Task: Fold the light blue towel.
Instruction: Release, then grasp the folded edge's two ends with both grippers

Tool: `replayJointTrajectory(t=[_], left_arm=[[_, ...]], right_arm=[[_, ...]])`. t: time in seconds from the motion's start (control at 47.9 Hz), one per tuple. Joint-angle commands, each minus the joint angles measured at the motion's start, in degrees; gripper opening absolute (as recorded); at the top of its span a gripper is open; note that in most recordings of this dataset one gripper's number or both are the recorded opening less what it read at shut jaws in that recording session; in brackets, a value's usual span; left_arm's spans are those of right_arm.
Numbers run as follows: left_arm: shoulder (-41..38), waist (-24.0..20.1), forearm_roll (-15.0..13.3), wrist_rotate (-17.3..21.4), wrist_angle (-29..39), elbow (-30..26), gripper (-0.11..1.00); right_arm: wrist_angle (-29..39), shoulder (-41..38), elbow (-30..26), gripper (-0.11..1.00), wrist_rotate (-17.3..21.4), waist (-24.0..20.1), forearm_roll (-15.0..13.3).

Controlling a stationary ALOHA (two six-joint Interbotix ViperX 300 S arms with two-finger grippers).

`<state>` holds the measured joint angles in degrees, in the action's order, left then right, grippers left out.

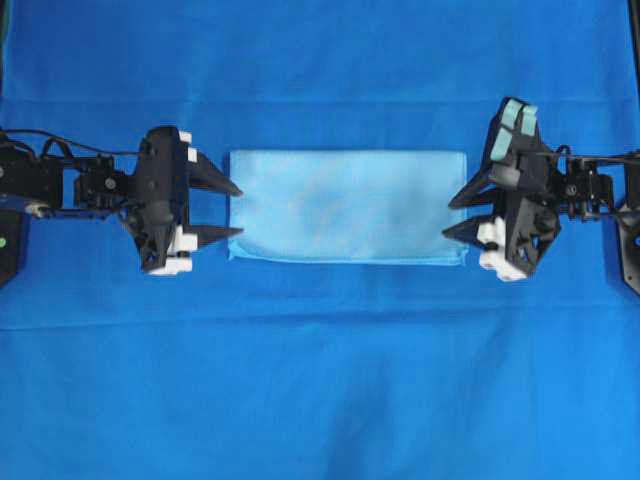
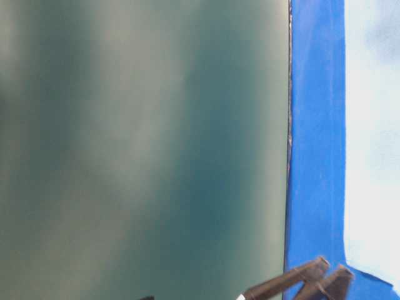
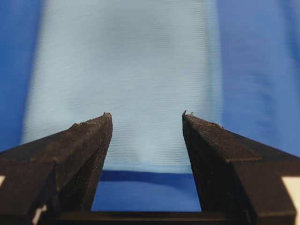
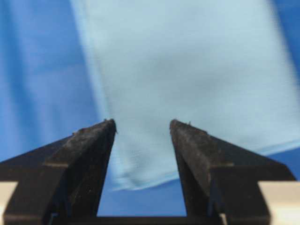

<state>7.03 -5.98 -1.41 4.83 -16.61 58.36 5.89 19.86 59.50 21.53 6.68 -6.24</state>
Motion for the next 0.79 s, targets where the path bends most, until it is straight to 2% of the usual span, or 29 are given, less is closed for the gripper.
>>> replayJointTrajectory(t=[0.0,0.125,0.292,0.439,0.773], left_arm=[[0.1,-2.5,-0.2,0.8,0.2,-2.2,0.59],[-1.1,-6.2,-0.2,2.9,2.3,-4.4,0.59],[-3.7,-9.8,-0.2,5.8,6.4,-7.2,0.59],[-6.8,-11.3,-0.2,6.2,6.7,-8.7,0.59],[-14.0,-12.8,-0.1,6.2,4.9,-9.1,0.56]], right_arm=[[0.5,0.7,-1.0,0.56,-0.2,3.2,-2.1],[0.9,0.6,-1.1,0.56,-0.2,7.9,-6.3],[0.5,-1.1,-0.8,0.56,-0.2,13.8,-9.8],[-0.5,-5.2,-1.3,0.56,-0.2,15.4,-10.9],[-6.3,-15.6,-2.5,0.56,-0.2,16.3,-11.1]])
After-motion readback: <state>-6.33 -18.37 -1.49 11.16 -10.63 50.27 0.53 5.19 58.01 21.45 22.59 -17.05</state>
